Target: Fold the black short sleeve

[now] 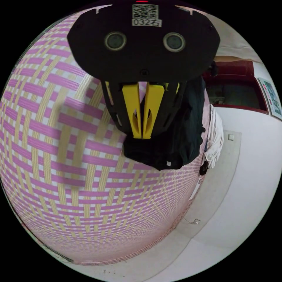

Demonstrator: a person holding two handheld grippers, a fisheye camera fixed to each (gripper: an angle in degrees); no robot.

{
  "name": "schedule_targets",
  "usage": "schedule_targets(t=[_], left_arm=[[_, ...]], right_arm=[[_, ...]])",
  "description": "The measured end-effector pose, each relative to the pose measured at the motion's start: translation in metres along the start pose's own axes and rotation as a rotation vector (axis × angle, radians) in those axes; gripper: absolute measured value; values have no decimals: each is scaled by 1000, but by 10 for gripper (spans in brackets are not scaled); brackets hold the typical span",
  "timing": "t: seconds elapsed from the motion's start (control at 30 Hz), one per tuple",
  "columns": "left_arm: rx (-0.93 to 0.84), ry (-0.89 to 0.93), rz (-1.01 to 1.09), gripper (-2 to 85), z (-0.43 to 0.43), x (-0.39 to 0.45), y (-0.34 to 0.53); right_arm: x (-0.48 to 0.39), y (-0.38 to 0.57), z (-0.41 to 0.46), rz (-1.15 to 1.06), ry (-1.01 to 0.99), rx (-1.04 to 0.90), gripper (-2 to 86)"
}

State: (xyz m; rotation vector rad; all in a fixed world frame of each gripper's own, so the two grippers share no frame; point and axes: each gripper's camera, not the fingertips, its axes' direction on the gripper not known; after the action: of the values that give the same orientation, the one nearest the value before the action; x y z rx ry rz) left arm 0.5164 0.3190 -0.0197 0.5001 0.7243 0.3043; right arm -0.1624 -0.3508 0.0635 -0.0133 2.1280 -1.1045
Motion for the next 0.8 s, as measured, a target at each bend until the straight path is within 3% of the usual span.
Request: schedule_targets(t=[0.13,0.2,0.37,0.43,0.6,0.8], left_arm=[[12,-15,9,-9,-13,3,7],[39,-11,3,-9,-20,4,12],[149,4,39,-9,-55,18,21],[172,-4,37,-9,-66,20,23],[240,-13,9,-9,-92,15,38],[286,-3,-37,-9,-113,-3,56]], right_arm=[[-43,20,-34,-50,153,171,38],[-79,44,-40,-136,117,248,48],[-201,86,58,-463,115,26,84],[-225,90,83,-499,133,-9,92],[-244,80,120,-423,293,-19,99],[-229,71,109,-370,301,6,15]])
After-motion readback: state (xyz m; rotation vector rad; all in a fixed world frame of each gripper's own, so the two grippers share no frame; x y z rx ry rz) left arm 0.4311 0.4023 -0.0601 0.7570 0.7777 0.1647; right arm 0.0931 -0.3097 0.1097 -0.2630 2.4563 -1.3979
